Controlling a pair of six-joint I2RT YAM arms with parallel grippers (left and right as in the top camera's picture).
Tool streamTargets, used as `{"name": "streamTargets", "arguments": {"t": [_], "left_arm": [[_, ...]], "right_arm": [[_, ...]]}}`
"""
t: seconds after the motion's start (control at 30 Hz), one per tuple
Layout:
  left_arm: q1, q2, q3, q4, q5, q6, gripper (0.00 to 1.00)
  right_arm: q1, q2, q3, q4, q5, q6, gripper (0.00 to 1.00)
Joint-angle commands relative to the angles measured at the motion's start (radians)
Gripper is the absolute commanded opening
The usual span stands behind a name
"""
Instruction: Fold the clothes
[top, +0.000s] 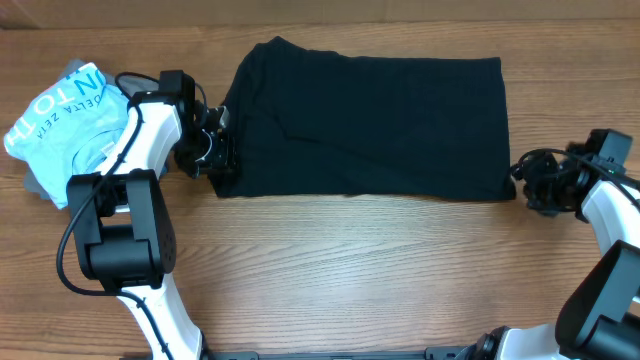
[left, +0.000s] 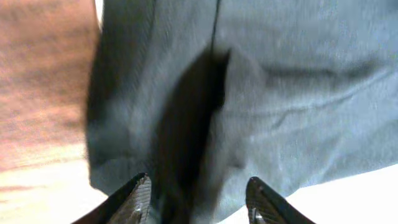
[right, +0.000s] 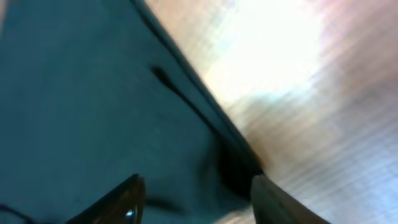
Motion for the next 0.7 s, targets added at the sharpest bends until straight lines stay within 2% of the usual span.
{"name": "streamTargets", "arguments": {"t": [0.0,0.13,0.37,0.53,0.6,0.67], "left_arm": [[0.002,0.005,0.004,-0.041,0.038,0.014,0.56],[0.002,0.005,0.003,-0.085,0.037,0.032,0.61],[0.002,0.005,0.002,-0.076,0.027,0.035,0.61],[0.002,0.005,0.002,-0.070,0.027,0.035,0.62],[0.001,0.005,0.002,-0.071,0.027,0.035,0.62],[0.002,0.005,0.002,-0.068,0.027,0.035,0.62]], "right_arm": [[0.021,0.003,0.000,0.053,-0.080,-0.092,0.58],[0.059,0.014,0.000,0.093,-0.064,-0.119,0.59],[0.113,0.149,0.000,0.212,0.049,-0.119,0.63],[0.113,0.198,0.000,0.260,0.052,-0.145,0.63],[0.113,0.198,0.001,0.268,0.051,-0.145,0.62],[0.113,0.198,0.006,0.273,0.050,-0.145,0.57]]}}
